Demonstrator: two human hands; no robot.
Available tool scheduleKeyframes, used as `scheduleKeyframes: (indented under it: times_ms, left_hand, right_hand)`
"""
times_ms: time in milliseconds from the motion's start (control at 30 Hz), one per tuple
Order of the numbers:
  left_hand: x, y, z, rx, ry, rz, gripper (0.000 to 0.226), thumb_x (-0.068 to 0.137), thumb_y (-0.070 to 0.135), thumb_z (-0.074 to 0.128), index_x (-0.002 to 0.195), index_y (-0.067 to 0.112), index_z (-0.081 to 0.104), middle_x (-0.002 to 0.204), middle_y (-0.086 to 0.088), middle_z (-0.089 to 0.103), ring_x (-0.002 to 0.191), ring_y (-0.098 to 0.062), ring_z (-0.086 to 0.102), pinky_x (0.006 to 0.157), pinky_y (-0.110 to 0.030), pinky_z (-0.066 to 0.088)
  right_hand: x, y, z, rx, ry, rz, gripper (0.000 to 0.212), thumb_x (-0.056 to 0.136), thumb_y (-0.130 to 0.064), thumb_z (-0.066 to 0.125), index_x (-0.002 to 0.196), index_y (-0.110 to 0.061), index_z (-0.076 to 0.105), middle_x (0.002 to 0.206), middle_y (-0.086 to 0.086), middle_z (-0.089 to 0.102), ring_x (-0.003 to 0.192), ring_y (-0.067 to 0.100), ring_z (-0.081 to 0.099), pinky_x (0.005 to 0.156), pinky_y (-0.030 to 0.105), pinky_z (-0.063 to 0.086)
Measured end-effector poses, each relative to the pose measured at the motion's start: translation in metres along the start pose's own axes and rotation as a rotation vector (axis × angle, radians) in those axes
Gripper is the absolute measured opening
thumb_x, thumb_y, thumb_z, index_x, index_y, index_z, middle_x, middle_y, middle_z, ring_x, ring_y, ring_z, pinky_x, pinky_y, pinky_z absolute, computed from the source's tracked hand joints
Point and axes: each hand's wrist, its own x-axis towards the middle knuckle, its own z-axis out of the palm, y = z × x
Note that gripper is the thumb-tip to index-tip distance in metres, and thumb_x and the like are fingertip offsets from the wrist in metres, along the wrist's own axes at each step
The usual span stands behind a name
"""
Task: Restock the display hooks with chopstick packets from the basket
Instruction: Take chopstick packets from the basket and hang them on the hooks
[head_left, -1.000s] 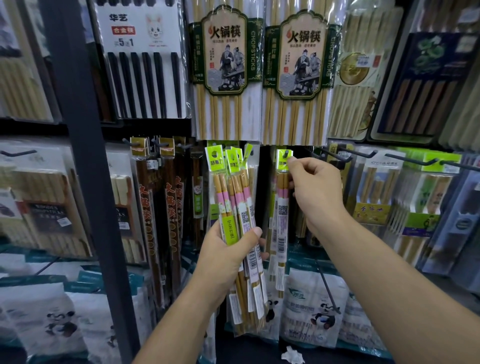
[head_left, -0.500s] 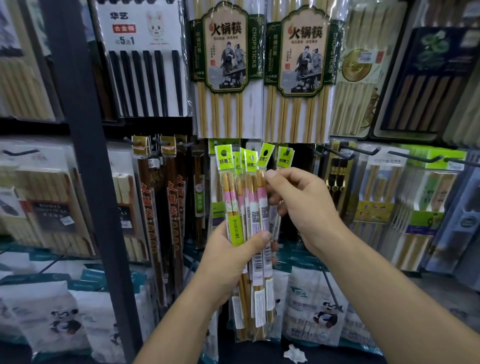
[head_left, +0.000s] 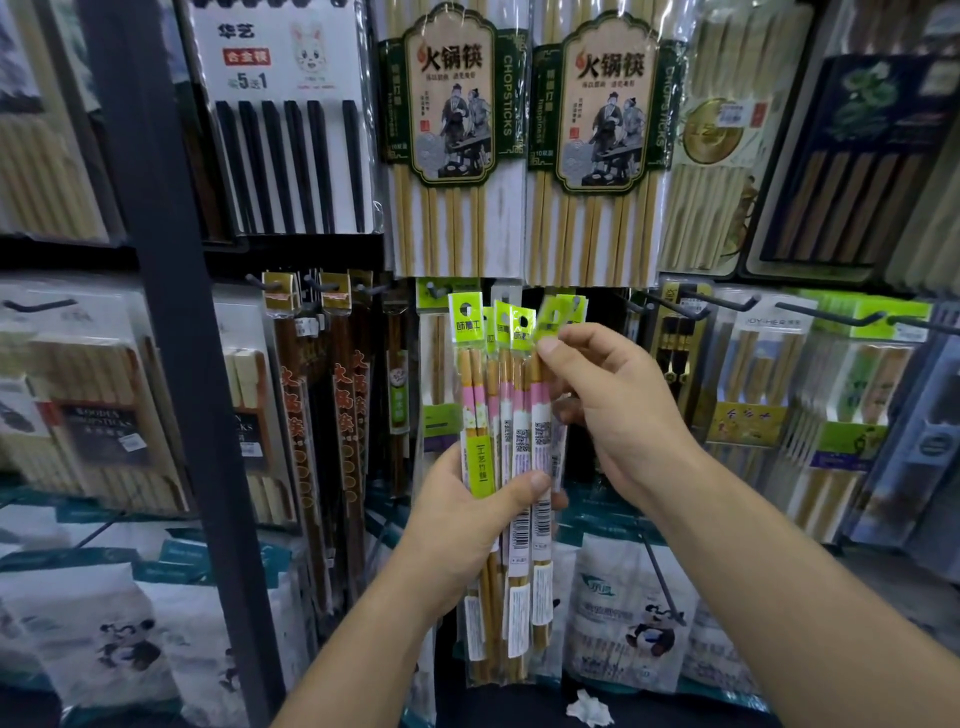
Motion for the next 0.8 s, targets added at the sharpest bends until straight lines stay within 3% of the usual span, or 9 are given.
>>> scheduleKeyframes:
  times_ms: [167,333,400,600,700,800]
  left_hand:
    - [0.000,0.000,-0.003,0.170,0.101,0.046,0.039,0.079,0.032,0.083,0.114,0.026,0.067,0.104,0.009,0.079,0.097,-0.009,0.074,0.081,-0.020,0.059]
    - [0.001,-0.003,-0.007,0.141,0.170,0.062,0.031,0.087,0.017,0.080,0.115,0.023,0.066,0.100,0.003,0.079,0.091,-0.012,0.076,0.071,-0.022,0.061]
    - [0.001,-0.002,-0.008,0.131,0.169,0.077,0.029,0.088,0.016,0.079,0.114,0.019,0.065,0.095,-0.002,0.078,0.086,-0.016,0.076,0.068,-0.023,0.061]
    - [0.000,-0.001,-0.006,0.065,0.133,0.059,0.026,0.085,0.017,0.080,0.107,0.019,0.066,0.086,-0.010,0.074,0.079,-0.025,0.074,0.067,-0.032,0.063]
    - [-0.001,0.000,-0.007,0.051,0.104,0.065,0.020,0.086,0.016,0.081,0.098,0.027,0.070,0.084,-0.009,0.074,0.078,-0.023,0.073,0.068,-0.036,0.063]
    - [-0.001,0.001,-0.007,0.071,0.082,0.068,0.020,0.081,0.024,0.083,0.094,0.032,0.070,0.083,-0.007,0.075,0.076,-0.024,0.074,0.071,-0.041,0.063]
  right_hand:
    - [0.007,-0.002,-0.002,-0.038,0.134,-0.059,0.021,0.100,-0.025,0.063,0.081,-0.021,0.072,0.074,-0.001,0.065,0.068,0.008,0.058,0.058,0.017,0.046]
    - [0.019,0.001,-0.005,-0.168,0.246,-0.074,0.026,0.102,-0.027,0.058,0.082,-0.020,0.073,0.080,0.010,0.070,0.073,0.017,0.061,0.074,0.040,0.055]
    - [0.023,0.002,-0.005,-0.199,0.255,-0.094,0.027,0.101,-0.029,0.059,0.082,-0.017,0.073,0.083,0.014,0.069,0.072,0.018,0.062,0.077,0.042,0.056]
    - [0.029,0.009,-0.007,-0.249,0.274,-0.117,0.032,0.098,-0.033,0.061,0.078,-0.011,0.070,0.066,0.006,0.060,0.063,0.009,0.055,0.067,0.027,0.049]
    - [0.029,0.014,-0.009,-0.290,0.288,-0.105,0.031,0.098,-0.032,0.063,0.075,-0.013,0.072,0.071,0.008,0.067,0.065,0.010,0.060,0.066,0.021,0.051]
    - [0.025,0.015,-0.011,-0.300,0.335,-0.116,0.017,0.095,-0.028,0.068,0.079,-0.022,0.072,0.072,-0.004,0.068,0.063,-0.005,0.059,0.057,0.006,0.044]
